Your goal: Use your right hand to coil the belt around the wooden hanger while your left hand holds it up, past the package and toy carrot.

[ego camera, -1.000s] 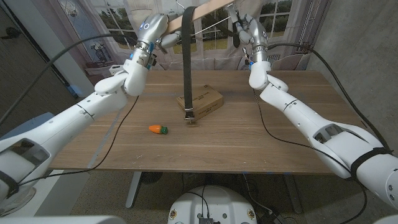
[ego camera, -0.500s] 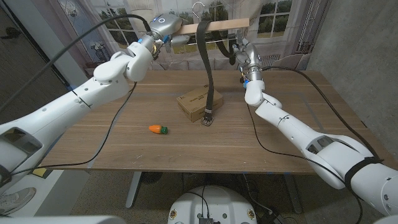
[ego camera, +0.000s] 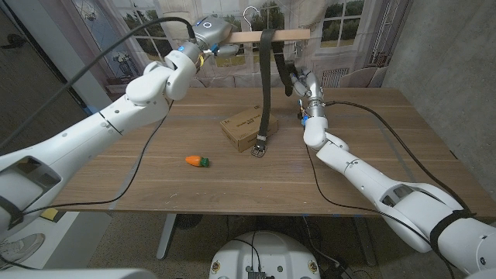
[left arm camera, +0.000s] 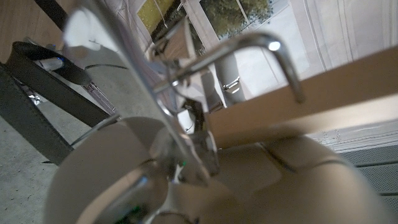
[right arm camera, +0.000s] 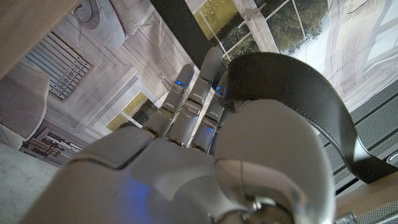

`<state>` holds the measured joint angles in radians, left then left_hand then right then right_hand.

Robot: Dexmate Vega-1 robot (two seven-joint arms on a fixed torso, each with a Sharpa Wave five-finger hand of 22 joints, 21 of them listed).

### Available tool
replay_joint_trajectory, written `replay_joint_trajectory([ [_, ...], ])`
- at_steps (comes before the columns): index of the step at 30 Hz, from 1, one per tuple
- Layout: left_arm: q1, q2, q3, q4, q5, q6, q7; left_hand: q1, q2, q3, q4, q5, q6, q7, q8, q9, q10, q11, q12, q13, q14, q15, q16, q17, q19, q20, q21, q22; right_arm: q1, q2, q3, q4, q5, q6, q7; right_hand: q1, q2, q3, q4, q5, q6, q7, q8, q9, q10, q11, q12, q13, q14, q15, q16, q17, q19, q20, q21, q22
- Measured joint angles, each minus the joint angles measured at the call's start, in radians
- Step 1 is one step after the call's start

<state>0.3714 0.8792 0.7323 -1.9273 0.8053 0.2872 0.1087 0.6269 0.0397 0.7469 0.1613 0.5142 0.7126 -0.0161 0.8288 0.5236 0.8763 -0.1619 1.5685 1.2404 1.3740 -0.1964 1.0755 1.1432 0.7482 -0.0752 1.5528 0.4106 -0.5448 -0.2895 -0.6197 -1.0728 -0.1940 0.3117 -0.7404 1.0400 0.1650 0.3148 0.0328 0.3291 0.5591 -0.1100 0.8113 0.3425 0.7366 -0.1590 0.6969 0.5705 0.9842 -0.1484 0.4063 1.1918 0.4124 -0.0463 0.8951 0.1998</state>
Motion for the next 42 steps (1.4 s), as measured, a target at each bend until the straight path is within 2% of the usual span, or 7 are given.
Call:
replay_joint_trajectory([
  [13,-0.020,-0.031,0.038,0.024,0.089,0.039,0.023,0.000,0.000,0.000,0.000,0.000,0.000,0.000,0.004,0.001,0.004,-0.001,0.000,0.000,0.000,0.000,0.000,0.002,0.000,0.000,0.000,0.000,-0.107,0.007,0.030,-0.049,0.016,0.020,-0.082,0.000,0.000,0.000,0.000,0.000,-0.002,0.002,0.000,0.000,0.000,0.000,0.000,0.000,0.006,-0.006,0.000,0.000,-0.004,0.004,0.007,0.000],
  [29,-0.032,-0.095,0.077,0.078,0.176,0.112,0.094,0.005,-0.006,0.000,0.000,0.000,0.002,-0.002,0.008,0.003,0.007,0.000,0.000,0.000,0.000,0.000,0.001,0.008,0.004,-0.004,0.000,0.000,-0.243,0.032,0.079,-0.129,0.020,0.040,-0.205,0.000,0.000,0.000,0.000,0.000,-0.002,0.002,0.000,0.000,0.000,0.000,0.000,0.000,0.007,-0.004,0.000,0.000,-0.004,0.004,0.019,-0.005],
  [36,-0.031,-0.131,0.091,0.118,0.199,0.151,0.167,0.009,-0.009,0.000,0.000,0.000,0.002,-0.002,0.008,0.003,0.007,0.000,-0.002,0.000,0.000,0.000,0.001,0.009,0.004,-0.004,0.000,0.000,-0.283,0.040,0.093,-0.161,0.005,0.035,-0.261,0.001,-0.001,0.001,-0.004,-0.001,-0.002,0.002,0.000,0.000,0.000,0.000,0.000,0.000,0.007,-0.004,0.000,0.005,-0.004,0.004,0.023,-0.005],
  [40,-0.024,-0.151,0.092,0.143,0.197,0.165,0.253,0.009,-0.009,0.000,0.000,0.000,0.002,-0.002,0.008,0.003,0.010,-0.002,-0.002,0.000,0.000,0.000,0.005,0.011,0.004,-0.004,0.000,0.000,-0.311,0.051,0.113,-0.190,-0.018,0.028,-0.299,0.001,-0.001,0.001,-0.004,-0.001,-0.002,0.002,0.000,0.000,0.000,0.000,0.001,0.000,0.011,-0.008,0.000,0.005,-0.004,0.004,0.023,-0.005],
  [42,-0.015,-0.176,0.091,0.173,0.184,0.168,0.312,0.009,-0.009,0.000,0.000,0.000,0.002,-0.002,0.008,0.003,0.015,-0.004,-0.001,0.000,0.003,-0.003,0.009,0.012,0.013,-0.005,0.000,0.000,-0.329,0.067,0.134,-0.204,-0.055,0.022,-0.320,0.001,-0.001,0.001,-0.004,-0.001,-0.002,0.002,0.000,0.000,0.000,0.000,0.001,0.000,0.011,-0.007,0.000,0.005,-0.004,0.004,0.022,-0.005],
])
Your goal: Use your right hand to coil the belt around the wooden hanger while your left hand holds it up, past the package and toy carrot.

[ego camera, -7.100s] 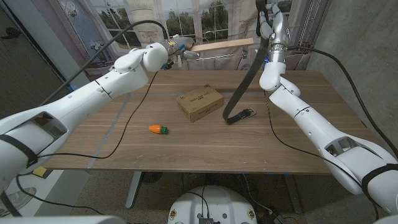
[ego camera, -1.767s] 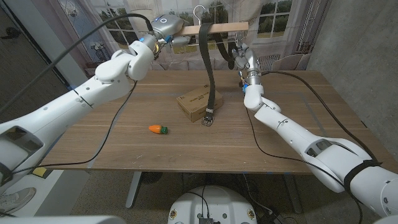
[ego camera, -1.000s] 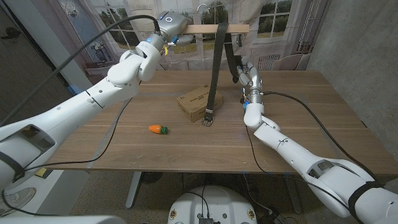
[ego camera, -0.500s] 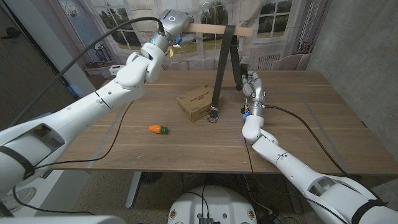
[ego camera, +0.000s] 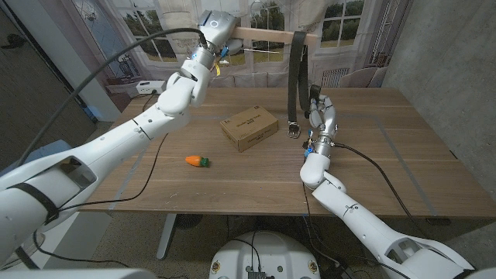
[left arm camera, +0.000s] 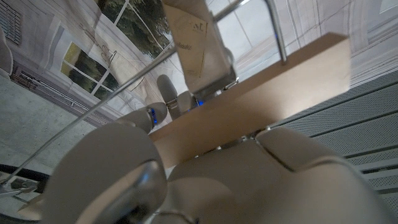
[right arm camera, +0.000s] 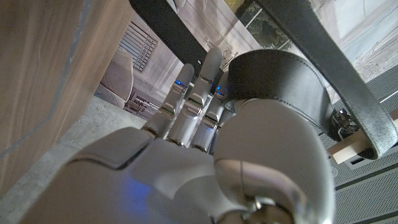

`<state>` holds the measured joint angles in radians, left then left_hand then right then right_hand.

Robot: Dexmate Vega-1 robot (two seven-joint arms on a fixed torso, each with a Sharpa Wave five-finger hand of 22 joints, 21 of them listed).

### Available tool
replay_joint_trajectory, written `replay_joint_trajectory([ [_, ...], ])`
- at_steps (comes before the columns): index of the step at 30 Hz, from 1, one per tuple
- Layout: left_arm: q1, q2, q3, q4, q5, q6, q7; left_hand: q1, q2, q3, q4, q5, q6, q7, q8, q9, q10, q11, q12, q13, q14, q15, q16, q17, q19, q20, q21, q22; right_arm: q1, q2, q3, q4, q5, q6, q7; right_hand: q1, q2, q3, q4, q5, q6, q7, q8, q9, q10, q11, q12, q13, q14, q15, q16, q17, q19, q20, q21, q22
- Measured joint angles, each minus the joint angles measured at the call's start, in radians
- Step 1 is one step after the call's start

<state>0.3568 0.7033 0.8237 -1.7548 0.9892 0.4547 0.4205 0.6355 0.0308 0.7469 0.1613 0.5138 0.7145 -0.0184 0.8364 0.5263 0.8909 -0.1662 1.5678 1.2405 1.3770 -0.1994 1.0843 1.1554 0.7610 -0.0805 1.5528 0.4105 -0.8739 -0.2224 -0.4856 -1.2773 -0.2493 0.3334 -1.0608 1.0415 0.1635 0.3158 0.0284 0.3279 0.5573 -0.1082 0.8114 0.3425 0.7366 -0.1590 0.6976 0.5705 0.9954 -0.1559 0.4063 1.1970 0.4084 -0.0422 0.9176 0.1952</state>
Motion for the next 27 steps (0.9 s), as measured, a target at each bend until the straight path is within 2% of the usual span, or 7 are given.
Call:
replay_joint_trajectory([
  [5,0.012,-0.027,-0.010,0.032,-0.053,-0.006,0.120,-0.002,0.003,0.000,0.000,0.000,0.006,0.003,0.007,0.000,0.002,-0.002,0.004,-0.001,0.001,-0.001,0.000,0.002,0.002,-0.002,0.000,0.000,-0.038,0.046,0.065,-0.036,-0.062,-0.006,-0.017,0.000,0.000,0.000,0.000,0.000,0.000,0.000,0.000,0.000,0.000,0.000,0.000,0.000,0.005,-0.001,0.000,0.000,0.000,0.000,0.003,0.000],
  [8,0.031,-0.063,-0.031,0.071,-0.119,-0.028,0.202,-0.002,0.003,0.000,0.000,-0.004,0.011,0.004,0.007,0.000,0.007,-0.004,0.004,-0.001,0.001,-0.001,0.008,0.007,0.004,-0.004,0.000,0.000,-0.060,0.076,0.109,-0.063,-0.173,-0.014,-0.033,0.000,0.000,0.000,0.000,-0.001,0.000,0.000,0.000,0.000,0.000,0.000,0.005,0.000,0.007,0.000,0.000,0.000,0.000,0.000,0.008,0.000],
  [13,0.052,-0.095,-0.058,0.106,-0.240,-0.074,0.270,0.003,0.009,0.000,0.000,-0.004,0.015,0.008,0.011,0.004,0.010,-0.004,0.004,-0.001,0.000,-0.001,0.008,0.009,0.011,-0.004,0.000,0.003,-0.085,0.121,0.175,-0.106,-0.290,-0.019,-0.043,0.001,-0.001,0.002,0.002,0.001,0.000,0.000,0.000,0.000,0.000,0.000,0.010,0.000,0.007,0.000,0.000,0.000,0.000,0.000,0.008,0.000],
  [20,0.071,-0.128,-0.091,0.144,-0.416,-0.138,0.288,0.006,0.024,0.004,-0.004,-0.012,0.014,0.016,0.011,0.005,0.012,-0.005,0.003,-0.002,0.006,0.005,0.016,0.014,0.020,-0.005,0.008,0.010,-0.105,0.180,0.252,-0.144,-0.425,-0.008,-0.049,0.001,-0.001,0.002,0.002,0.002,0.000,0.000,0.000,0.000,0.000,0.000,0.011,0.000,0.007,0.000,0.000,0.000,0.000,0.000,0.008,0.000],
  [23,0.071,-0.128,-0.091,0.144,-0.497,-0.170,0.278,0.008,0.027,0.004,-0.004,-0.012,0.014,0.016,0.011,0.005,0.013,-0.005,0.003,-0.002,0.010,0.001,0.021,0.017,0.020,-0.005,0.008,0.010,-0.111,0.207,0.285,-0.157,-0.425,-0.008,-0.049,0.001,-0.001,0.002,0.002,0.002,0.000,0.000,0.000,0.000,0.000,0.000,0.011,0.000,0.007,0.000,0.000,0.000,0.000,0.000,0.008,0.000],
  [24,0.078,-0.142,-0.113,0.157,-0.531,-0.181,0.269,0.008,0.027,0.001,-0.007,-0.012,0.014,0.016,0.011,0.007,0.013,-0.005,0.003,-0.002,0.011,-0.001,0.022,0.018,0.020,-0.005,0.008,0.012,-0.114,0.217,0.295,-0.162,-0.486,0.006,-0.051,0.001,-0.001,0.002,0.002,0.002,0.000,0.000,0.000,0.000,0.000,0.000,0.011,0.000,0.007,0.000,0.000,0.000,0.000,0.000,0.009,0.000],
  [27,0.086,-0.154,-0.140,0.164,-0.616,-0.209,0.239,0.011,0.030,0.000,-0.008,-0.018,0.015,0.017,0.014,0.009,0.013,-0.005,0.003,-0.002,0.011,-0.001,0.022,0.019,0.020,-0.005,0.008,0.014,-0.119,0.236,0.318,-0.174,-0.539,0.019,-0.053,0.001,-0.001,0.002,0.002,0.002,0.000,0.000,0.002,0.000,0.000,0.000,0.011,0.000,0.007,0.000,0.000,0.000,0.000,0.000,0.015,-0.005],
])
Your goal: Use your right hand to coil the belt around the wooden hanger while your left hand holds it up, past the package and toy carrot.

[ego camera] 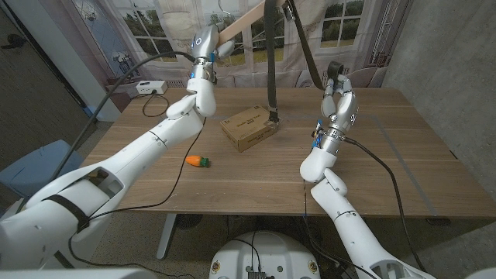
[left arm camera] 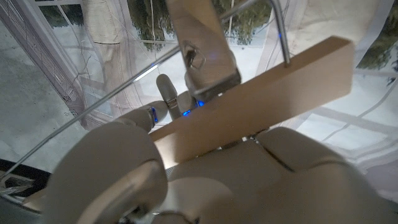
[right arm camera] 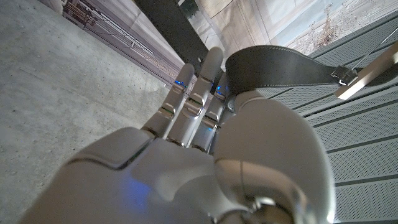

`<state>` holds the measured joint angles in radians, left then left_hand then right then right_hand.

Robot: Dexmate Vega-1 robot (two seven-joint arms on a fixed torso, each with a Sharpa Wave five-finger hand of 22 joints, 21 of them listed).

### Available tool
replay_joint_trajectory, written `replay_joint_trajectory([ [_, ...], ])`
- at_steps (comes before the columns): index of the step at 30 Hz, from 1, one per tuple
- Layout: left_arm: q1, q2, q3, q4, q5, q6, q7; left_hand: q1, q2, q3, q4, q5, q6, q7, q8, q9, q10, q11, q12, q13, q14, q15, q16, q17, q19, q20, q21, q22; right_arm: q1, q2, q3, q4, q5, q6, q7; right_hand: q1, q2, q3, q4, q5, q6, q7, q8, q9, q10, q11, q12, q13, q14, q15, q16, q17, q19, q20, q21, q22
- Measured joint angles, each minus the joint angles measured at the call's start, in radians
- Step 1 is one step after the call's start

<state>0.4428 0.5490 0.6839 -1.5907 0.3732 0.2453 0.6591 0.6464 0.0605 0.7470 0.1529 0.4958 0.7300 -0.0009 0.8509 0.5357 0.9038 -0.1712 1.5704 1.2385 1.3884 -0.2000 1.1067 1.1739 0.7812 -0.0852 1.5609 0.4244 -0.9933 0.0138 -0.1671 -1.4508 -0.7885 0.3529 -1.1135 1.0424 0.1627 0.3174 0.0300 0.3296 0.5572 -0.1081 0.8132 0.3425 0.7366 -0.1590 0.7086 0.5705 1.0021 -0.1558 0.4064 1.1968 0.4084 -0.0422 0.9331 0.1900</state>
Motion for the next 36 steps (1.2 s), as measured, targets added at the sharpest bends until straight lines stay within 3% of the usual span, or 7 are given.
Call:
replay_joint_trajectory([
  [5,0.011,-0.013,-0.040,0.001,-0.121,-0.030,-0.054,0.003,0.003,0.000,0.000,-0.005,0.000,0.001,0.000,0.000,0.002,0.001,0.000,0.000,0.000,0.000,0.000,0.000,0.008,-0.003,0.000,0.000,-0.011,0.027,0.033,-0.017,-0.049,0.014,-0.001,0.000,0.000,0.000,0.000,0.000,0.000,0.000,0.002,0.000,0.000,0.000,0.000,0.000,0.000,0.000,0.000,0.000,0.000,0.000,0.000,0.000],
  [10,0.011,-0.013,-0.040,0.001,-0.233,-0.045,-0.105,-0.005,0.018,0.000,0.000,-0.012,-0.005,0.005,-0.001,0.000,0.003,0.003,0.001,0.000,0.000,0.000,0.009,0.000,0.008,-0.003,0.000,0.003,-0.023,0.048,0.060,-0.030,-0.049,0.014,-0.001,0.000,0.000,0.000,-0.001,-0.001,0.001,-0.001,0.004,0.000,0.000,0.000,0.000,0.000,0.000,0.000,0.000,0.000,0.000,0.000,0.000,0.000],
  [11,0.020,-0.026,-0.087,0.000,-0.243,-0.046,-0.110,-0.003,0.021,0.000,0.000,-0.012,-0.005,0.005,-0.001,0.000,0.003,0.003,0.001,0.000,0.000,0.000,0.009,0.000,0.008,-0.003,0.000,0.002,-0.024,0.052,0.063,-0.033,-0.088,0.027,-0.002,0.000,0.000,0.003,-0.003,-0.001,0.001,-0.001,0.004,0.000,0.000,0.000,0.000,0.000,0.000,0.000,0.000,0.000,0.000,0.000,0.000,0.000],
  [12,0.020,-0.026,-0.087,0.000,-0.263,-0.046,-0.120,-0.003,0.021,0.000,0.000,-0.012,-0.005,0.005,-0.001,0.000,0.003,0.003,0.001,0.000,0.000,0.000,0.009,0.000,0.008,-0.003,0.000,0.002,-0.027,0.059,0.069,-0.037,-0.088,0.027,-0.002,0.000,0.000,0.003,-0.003,-0.001,0.001,-0.001,0.004,0.000,0.000,0.000,0.000,0.000,0.002,-0.002,0.000,0.000,0.000,0.000,0.000,0.000],
  [21,0.008,-0.020,-0.100,-0.029,-0.297,0.017,-0.165,-0.008,0.026,-0.004,-0.004,-0.023,-0.008,0.009,-0.001,-0.003,0.005,0.005,0.001,0.003,0.001,-0.001,0.017,0.004,0.008,-0.003,0.000,0.005,-0.044,0.129,0.134,-0.054,-0.151,0.062,-0.003,0.000,0.000,0.003,-0.003,-0.002,0.001,-0.001,0.004,0.000,0.000,0.000,0.000,0.000,0.005,-0.005,-0.004,0.000,-0.004,-0.004,0.007,0.000],
  [31,-0.052,0.016,-0.035,-0.084,-0.224,0.195,-0.239,-0.009,0.027,-0.004,-0.004,-0.032,-0.008,0.008,-0.007,-0.012,0.006,0.006,0.001,0.005,-0.002,0.001,0.023,0.006,0.008,-0.003,0.000,0.005,-0.043,0.254,0.267,-0.076,-0.293,0.170,-0.004,0.000,0.000,0.001,-0.004,-0.003,0.002,-0.003,0.004,0.000,0.000,0.000,0.001,0.000,0.005,-0.005,-0.004,0.000,-0.007,0.000,0.010,0.000],
  [36,-0.118,0.041,0.065,-0.116,-0.125,0.317,-0.288,-0.009,0.027,-0.007,-0.007,-0.033,-0.006,0.006,-0.008,-0.017,0.006,0.006,0.001,0.005,-0.008,0.000,0.023,0.006,0.008,-0.003,0.000,0.005,-0.030,0.328,0.351,-0.095,-0.438,0.297,-0.004,0.000,0.000,0.001,-0.004,0.000,0.003,-0.003,0.004,0.000,0.000,0.000,0.005,0.000,0.005,-0.005,-0.004,0.000,-0.007,0.000,0.011,0.000],
])
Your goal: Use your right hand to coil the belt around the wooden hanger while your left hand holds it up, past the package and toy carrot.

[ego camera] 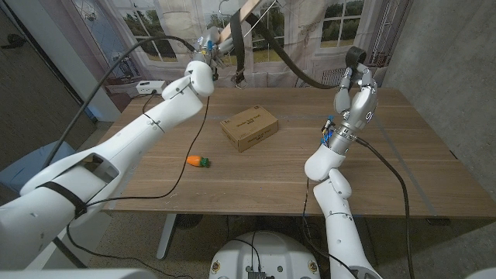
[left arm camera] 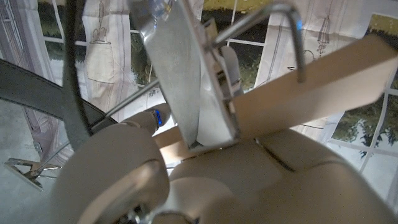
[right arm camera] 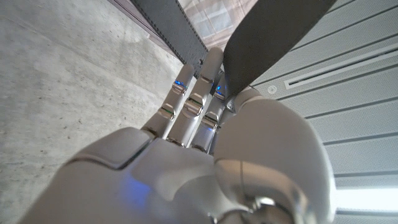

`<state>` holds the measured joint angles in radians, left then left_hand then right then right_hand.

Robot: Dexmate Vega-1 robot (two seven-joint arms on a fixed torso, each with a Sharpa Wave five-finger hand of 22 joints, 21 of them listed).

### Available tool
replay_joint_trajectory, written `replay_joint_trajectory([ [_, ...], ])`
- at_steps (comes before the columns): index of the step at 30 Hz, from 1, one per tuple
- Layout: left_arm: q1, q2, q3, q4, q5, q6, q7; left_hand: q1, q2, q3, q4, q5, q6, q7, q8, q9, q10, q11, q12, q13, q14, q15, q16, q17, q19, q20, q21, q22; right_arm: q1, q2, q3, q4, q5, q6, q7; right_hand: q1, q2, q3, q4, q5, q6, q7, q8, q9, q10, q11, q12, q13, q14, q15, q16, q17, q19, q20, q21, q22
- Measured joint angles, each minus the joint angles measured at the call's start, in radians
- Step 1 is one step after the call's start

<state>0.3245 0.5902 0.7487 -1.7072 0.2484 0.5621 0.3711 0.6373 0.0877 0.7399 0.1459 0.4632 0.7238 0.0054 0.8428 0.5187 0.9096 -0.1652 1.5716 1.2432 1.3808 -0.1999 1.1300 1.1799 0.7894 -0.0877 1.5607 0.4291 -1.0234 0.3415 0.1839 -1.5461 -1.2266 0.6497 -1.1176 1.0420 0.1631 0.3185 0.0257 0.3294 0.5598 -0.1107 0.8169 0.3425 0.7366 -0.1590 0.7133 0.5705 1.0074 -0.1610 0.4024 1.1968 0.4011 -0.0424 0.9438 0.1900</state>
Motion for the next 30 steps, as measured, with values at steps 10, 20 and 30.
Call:
replay_joint_trajectory([
  [10,-0.086,0.016,0.123,-0.016,0.144,0.133,-0.100,0.003,-0.003,-0.001,-0.001,0.000,0.007,-0.007,-0.008,-0.009,-0.001,-0.001,0.000,0.000,0.000,0.000,0.000,0.000,-0.006,-0.001,0.000,0.000,0.026,0.023,0.056,-0.040,-0.163,0.143,0.000,-0.001,0.001,0.000,0.000,0.000,0.000,0.000,0.000,0.000,0.000,0.000,0.002,0.000,0.000,0.000,-0.008,-0.003,0.000,0.000,0.004,0.000],
  [20,-0.169,0.041,0.236,-0.012,0.290,0.135,-0.241,0.008,-0.008,-0.001,-0.001,-0.005,0.013,-0.012,-0.008,-0.016,-0.002,-0.001,0.000,0.000,-0.007,0.003,0.002,-0.002,-0.008,0.000,-0.004,0.000,0.094,-0.103,-0.030,-0.022,-0.200,0.168,0.001,-0.002,0.002,-0.001,-0.001,0.000,0.000,0.000,0.000,0.000,0.000,0.000,0.003,0.000,0.000,0.000,-0.008,-0.003,0.000,0.000,0.004,0.000],
  [30,-0.225,0.066,0.315,-0.003,0.421,0.074,-0.361,0.012,-0.012,-0.001,-0.001,-0.005,0.021,-0.014,-0.016,-0.018,-0.002,-0.001,0.000,-0.003,-0.007,0.003,0.002,-0.011,-0.013,0.005,-0.004,0.000,0.201,-0.273,-0.186,0.042,-0.109,0.076,0.001,-0.002,0.002,-0.002,-0.001,-0.001,0.000,0.000,0.000,0.000,0.000,0.000,0.007,0.000,0.000,0.000,-0.008,0.000,0.000,0.000,0.011,0.000],
])
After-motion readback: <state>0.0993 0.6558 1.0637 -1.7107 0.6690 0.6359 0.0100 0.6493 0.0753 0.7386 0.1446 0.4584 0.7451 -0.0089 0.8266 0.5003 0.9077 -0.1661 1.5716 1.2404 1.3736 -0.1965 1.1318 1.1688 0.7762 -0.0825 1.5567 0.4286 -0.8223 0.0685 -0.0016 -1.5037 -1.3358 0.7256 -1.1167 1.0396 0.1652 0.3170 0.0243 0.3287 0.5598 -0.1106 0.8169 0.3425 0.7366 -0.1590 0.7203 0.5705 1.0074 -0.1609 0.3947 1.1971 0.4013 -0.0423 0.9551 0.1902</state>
